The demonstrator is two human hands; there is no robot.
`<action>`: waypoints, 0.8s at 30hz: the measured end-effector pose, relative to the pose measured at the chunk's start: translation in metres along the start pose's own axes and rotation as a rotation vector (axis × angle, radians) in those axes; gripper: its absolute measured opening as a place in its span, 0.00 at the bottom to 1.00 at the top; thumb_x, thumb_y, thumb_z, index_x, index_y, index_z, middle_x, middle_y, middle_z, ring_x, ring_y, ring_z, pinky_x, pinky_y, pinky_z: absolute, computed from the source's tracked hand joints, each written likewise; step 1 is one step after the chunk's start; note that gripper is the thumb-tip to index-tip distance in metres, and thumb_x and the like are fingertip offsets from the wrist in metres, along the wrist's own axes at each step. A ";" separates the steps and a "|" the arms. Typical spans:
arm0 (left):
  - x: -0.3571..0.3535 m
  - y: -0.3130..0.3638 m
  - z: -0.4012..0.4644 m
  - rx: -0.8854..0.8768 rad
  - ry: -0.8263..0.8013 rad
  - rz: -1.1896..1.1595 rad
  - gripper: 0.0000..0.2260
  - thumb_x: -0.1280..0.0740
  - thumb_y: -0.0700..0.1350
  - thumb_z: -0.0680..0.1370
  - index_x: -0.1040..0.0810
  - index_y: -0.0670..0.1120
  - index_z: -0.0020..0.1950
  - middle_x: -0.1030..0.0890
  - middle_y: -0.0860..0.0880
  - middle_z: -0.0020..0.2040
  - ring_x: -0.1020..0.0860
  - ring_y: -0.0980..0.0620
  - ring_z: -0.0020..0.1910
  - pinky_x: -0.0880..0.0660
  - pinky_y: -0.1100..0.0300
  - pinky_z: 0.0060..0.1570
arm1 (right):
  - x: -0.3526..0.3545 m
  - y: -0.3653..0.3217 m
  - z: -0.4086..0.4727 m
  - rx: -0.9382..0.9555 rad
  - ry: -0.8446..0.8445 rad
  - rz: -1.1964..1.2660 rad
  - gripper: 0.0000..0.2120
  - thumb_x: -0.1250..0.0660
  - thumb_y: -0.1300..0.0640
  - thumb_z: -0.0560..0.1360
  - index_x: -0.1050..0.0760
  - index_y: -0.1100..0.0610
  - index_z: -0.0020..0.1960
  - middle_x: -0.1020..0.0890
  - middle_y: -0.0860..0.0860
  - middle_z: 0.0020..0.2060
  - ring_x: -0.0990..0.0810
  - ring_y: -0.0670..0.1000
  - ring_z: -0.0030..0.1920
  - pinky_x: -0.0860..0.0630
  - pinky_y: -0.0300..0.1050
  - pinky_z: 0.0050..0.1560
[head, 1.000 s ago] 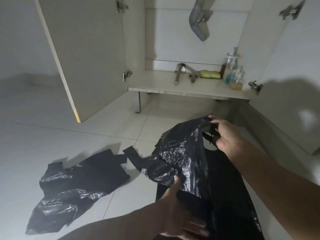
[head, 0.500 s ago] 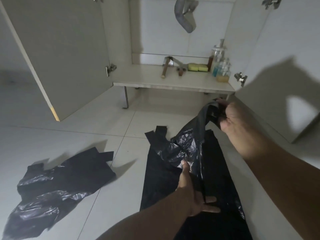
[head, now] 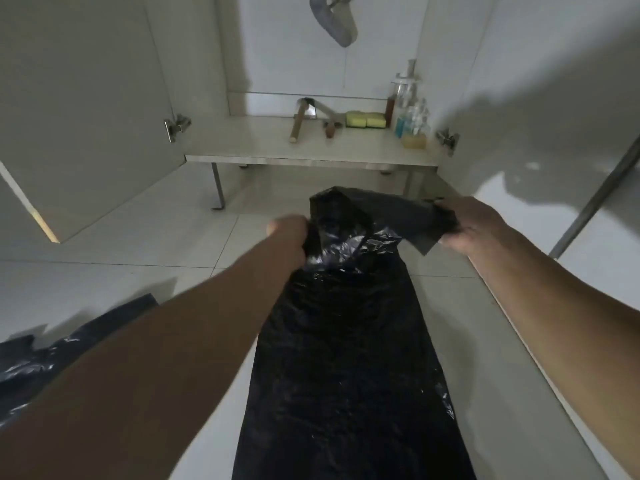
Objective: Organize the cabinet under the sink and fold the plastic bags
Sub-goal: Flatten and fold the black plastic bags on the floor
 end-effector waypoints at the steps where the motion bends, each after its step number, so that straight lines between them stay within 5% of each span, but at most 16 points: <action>1: 0.006 0.028 -0.002 -0.173 0.061 0.127 0.06 0.40 0.40 0.79 0.23 0.45 0.52 0.19 0.43 0.46 0.20 0.47 0.39 0.20 0.57 0.34 | 0.002 -0.007 -0.004 0.031 0.016 0.013 0.09 0.38 0.70 0.76 0.25 0.60 0.53 0.18 0.60 0.48 0.15 0.58 0.45 0.17 0.55 0.42; 4: 0.017 0.091 -0.055 -0.722 0.231 0.416 0.13 0.34 0.37 0.77 0.22 0.47 0.61 0.22 0.51 0.51 0.23 0.53 0.49 0.24 0.61 0.53 | 0.004 -0.028 -0.028 0.182 0.000 -0.014 0.13 0.39 0.71 0.75 0.20 0.56 0.48 0.17 0.55 0.46 0.17 0.55 0.48 0.20 0.47 0.45; 6: 0.021 0.085 -0.085 -0.885 0.231 0.593 0.18 0.35 0.37 0.77 0.26 0.48 0.67 0.22 0.53 0.53 0.26 0.56 0.51 0.27 0.64 0.54 | 0.012 -0.026 -0.052 0.257 -0.025 -0.054 0.15 0.38 0.71 0.75 0.19 0.56 0.51 0.16 0.53 0.47 0.18 0.52 0.48 0.22 0.44 0.45; 8: 0.038 0.044 -0.085 -0.824 0.189 0.708 0.20 0.34 0.38 0.77 0.27 0.49 0.69 0.22 0.54 0.53 0.25 0.55 0.51 0.27 0.62 0.55 | 0.036 -0.001 -0.069 0.255 0.009 -0.146 0.17 0.36 0.70 0.74 0.19 0.55 0.57 0.16 0.53 0.51 0.18 0.52 0.50 0.22 0.46 0.48; 12: 0.105 -0.072 -0.058 -0.380 0.184 0.787 0.14 0.30 0.41 0.75 0.23 0.46 0.61 0.18 0.47 0.52 0.20 0.46 0.50 0.22 0.53 0.53 | 0.097 0.090 -0.094 0.116 0.170 -0.376 0.15 0.29 0.68 0.71 0.17 0.53 0.53 0.14 0.53 0.45 0.15 0.54 0.45 0.19 0.52 0.51; 16: 0.156 -0.151 -0.052 -0.077 0.231 0.748 0.12 0.25 0.42 0.71 0.19 0.43 0.53 0.16 0.44 0.47 0.19 0.46 0.43 0.20 0.55 0.44 | 0.135 0.158 -0.107 0.084 0.299 -0.539 0.14 0.26 0.71 0.68 0.20 0.59 0.52 0.16 0.57 0.45 0.18 0.46 0.37 0.22 0.39 0.43; 20: 0.176 -0.174 -0.054 0.002 0.255 0.684 0.13 0.24 0.39 0.70 0.20 0.40 0.53 0.18 0.42 0.43 0.22 0.47 0.35 0.26 0.60 0.32 | 0.155 0.198 -0.112 0.043 0.388 -0.601 0.19 0.24 0.68 0.67 0.21 0.60 0.56 0.17 0.57 0.49 0.20 0.52 0.45 0.27 0.42 0.49; 24: 0.181 -0.173 -0.052 -0.032 0.284 0.693 0.14 0.24 0.40 0.70 0.19 0.41 0.54 0.17 0.42 0.45 0.21 0.46 0.38 0.24 0.59 0.36 | 0.160 0.206 -0.126 0.064 0.396 -0.718 0.20 0.25 0.66 0.69 0.23 0.61 0.60 0.19 0.55 0.49 0.22 0.52 0.47 0.28 0.42 0.50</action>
Point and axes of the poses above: each hand's wrist, its own z-axis towards the middle knuckle, its own x-axis out of the back of the hand, y = z × x, the point moved 9 cm from there along z, towards the middle knuckle
